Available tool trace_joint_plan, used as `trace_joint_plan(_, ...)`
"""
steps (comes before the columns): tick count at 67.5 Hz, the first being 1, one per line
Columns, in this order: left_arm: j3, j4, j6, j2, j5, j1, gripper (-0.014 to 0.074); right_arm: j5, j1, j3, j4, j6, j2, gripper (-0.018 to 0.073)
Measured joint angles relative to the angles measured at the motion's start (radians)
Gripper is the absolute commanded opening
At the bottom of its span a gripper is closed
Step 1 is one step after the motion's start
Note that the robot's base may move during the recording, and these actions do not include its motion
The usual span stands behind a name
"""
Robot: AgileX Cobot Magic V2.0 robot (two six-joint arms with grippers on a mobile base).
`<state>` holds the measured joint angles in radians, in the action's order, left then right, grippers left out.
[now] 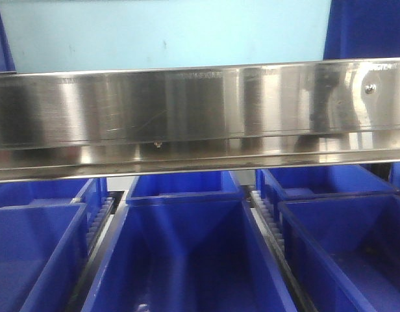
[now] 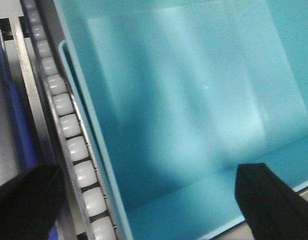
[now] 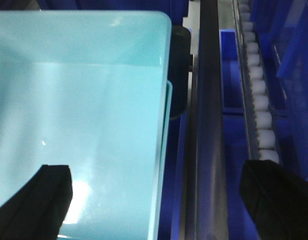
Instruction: Move two blue bins to right shelf middle
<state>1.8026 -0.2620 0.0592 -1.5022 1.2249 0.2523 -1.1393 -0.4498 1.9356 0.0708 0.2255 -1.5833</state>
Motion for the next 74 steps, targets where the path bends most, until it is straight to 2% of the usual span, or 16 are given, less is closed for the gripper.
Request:
trace_joint_plan(7, 0.000, 0.055, -0.036, 0.000, 0.002, 0.000, 0.0591, -0.012, 0.000, -0.002, 0.000, -0.009, -0.002, 0.0559)
trace_joint_plan(14, -0.017, 0.073, -0.059, 0.002, 0.002, 0.000, 0.0591, -0.020, 0.000, -0.018, -0.002, -0.015, -0.010, 0.0559)
trace_joint_plan(30, -0.143, 0.063, -0.059, 0.002, -0.002, 0.000, 0.0591, -0.080, 0.000, -0.052, -0.017, -0.019, -0.079, 0.0559)
trace_joint_plan(45, -0.269, 0.047, -0.064, 0.002, -0.086, 0.030, 0.0591, -0.086, 0.000, -0.053, -0.054, -0.023, -0.128, 0.0559)
trace_joint_plan(58, -0.293, 0.042, -0.066, 0.002, -0.145, 0.090, 0.0591, -0.086, 0.000, -0.080, -0.062, -0.023, -0.147, 0.0559)
trace_joint_plan(74, -0.293, 0.045, -0.078, -0.011, -0.161, 0.095, 0.0591, -0.086, 0.000, -0.170, -0.079, -0.025, -0.147, 0.0559)
